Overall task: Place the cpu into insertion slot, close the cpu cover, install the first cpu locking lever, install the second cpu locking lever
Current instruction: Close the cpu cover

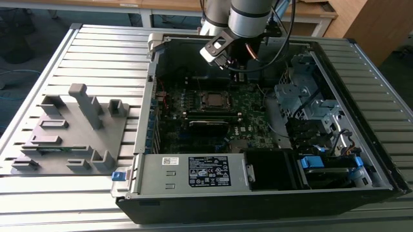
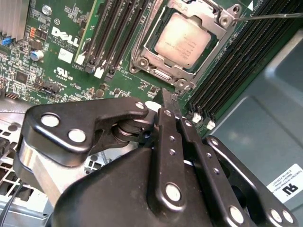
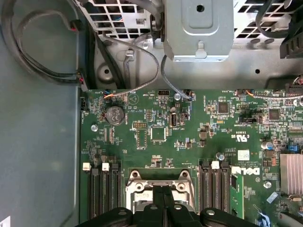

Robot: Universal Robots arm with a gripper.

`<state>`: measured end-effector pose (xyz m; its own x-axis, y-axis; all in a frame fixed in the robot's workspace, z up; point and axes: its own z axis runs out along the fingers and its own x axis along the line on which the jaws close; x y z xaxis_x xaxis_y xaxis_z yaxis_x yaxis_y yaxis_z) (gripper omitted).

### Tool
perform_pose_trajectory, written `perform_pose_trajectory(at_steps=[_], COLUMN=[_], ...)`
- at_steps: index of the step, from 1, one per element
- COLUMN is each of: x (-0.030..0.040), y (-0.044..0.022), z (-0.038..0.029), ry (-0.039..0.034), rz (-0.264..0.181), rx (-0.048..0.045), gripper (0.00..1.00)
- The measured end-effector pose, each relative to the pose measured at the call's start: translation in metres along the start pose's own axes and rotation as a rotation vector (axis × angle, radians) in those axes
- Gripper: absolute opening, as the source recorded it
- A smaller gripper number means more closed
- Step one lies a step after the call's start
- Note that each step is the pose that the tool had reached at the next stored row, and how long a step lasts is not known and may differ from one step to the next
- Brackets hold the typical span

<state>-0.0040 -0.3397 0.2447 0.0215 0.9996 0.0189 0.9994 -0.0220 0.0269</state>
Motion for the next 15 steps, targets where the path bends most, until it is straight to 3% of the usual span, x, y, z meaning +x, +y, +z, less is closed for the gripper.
perform_pose_trajectory(at_steps=[2, 6, 11, 15], x=[0.0001, 0.0000, 0.0000, -0.0001], y=[0.0000, 0.0000, 0.0000, -0.0028], z=[0.0002, 0.0012, 0.0011, 0.0023], ry=[0.0003, -0.0013, -0.0016, -0.0012], rz=[0.000, 0.001, 0.001, 0.001], rx=[0.0043, 0.0654, 0.0722, 0.0698], gripper=[0.10, 0.10, 0.10, 0.10])
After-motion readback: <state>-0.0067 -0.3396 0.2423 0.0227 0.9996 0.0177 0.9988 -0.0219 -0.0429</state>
